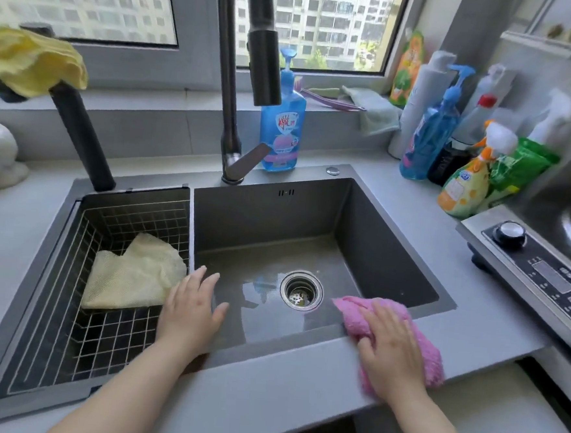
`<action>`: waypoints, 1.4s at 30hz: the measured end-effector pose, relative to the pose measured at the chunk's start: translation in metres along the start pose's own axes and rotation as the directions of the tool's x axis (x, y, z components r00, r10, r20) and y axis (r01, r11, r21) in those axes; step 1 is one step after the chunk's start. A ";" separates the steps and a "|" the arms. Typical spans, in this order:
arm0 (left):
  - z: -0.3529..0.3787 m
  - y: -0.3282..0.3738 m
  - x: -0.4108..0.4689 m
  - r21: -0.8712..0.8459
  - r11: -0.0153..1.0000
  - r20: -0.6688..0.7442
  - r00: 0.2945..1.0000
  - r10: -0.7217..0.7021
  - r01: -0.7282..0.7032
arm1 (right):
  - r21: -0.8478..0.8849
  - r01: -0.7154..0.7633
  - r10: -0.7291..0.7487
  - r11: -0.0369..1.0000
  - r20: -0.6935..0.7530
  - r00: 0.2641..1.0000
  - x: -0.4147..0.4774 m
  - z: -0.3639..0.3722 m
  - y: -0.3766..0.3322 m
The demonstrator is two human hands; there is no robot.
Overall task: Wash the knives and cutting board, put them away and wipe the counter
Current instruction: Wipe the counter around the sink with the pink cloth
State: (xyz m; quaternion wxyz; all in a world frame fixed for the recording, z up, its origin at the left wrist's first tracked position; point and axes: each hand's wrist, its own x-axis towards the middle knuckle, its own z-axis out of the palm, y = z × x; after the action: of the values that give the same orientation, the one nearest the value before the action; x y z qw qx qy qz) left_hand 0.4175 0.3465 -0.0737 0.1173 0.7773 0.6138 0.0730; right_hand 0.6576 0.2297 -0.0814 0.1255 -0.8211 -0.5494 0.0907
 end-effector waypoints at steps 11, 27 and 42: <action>0.000 -0.012 0.099 0.083 0.996 0.053 0.998 -0.045 0.041 | 0.147 -0.296 0.324 0.944 -0.228 0.918 0.043 0.001 0.030; 0.010 -0.006 0.155 0.034 0.992 -0.037 0.992 -0.122 0.124 | -0.146 -0.323 0.313 0.935 -0.084 0.946 0.217 -0.032 0.067; -0.039 0.061 0.203 -0.248 0.901 -0.325 0.907 0.269 -0.356 | 0.322 0.091 0.108 0.942 -0.550 0.828 0.393 -0.030 0.001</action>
State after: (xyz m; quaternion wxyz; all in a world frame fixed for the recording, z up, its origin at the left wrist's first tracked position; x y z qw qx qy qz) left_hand 0.5128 0.5341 -0.0257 0.1322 0.8207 0.4717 0.2941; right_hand 0.8157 0.5895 -0.0575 0.4180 -0.7804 -0.4610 -0.0613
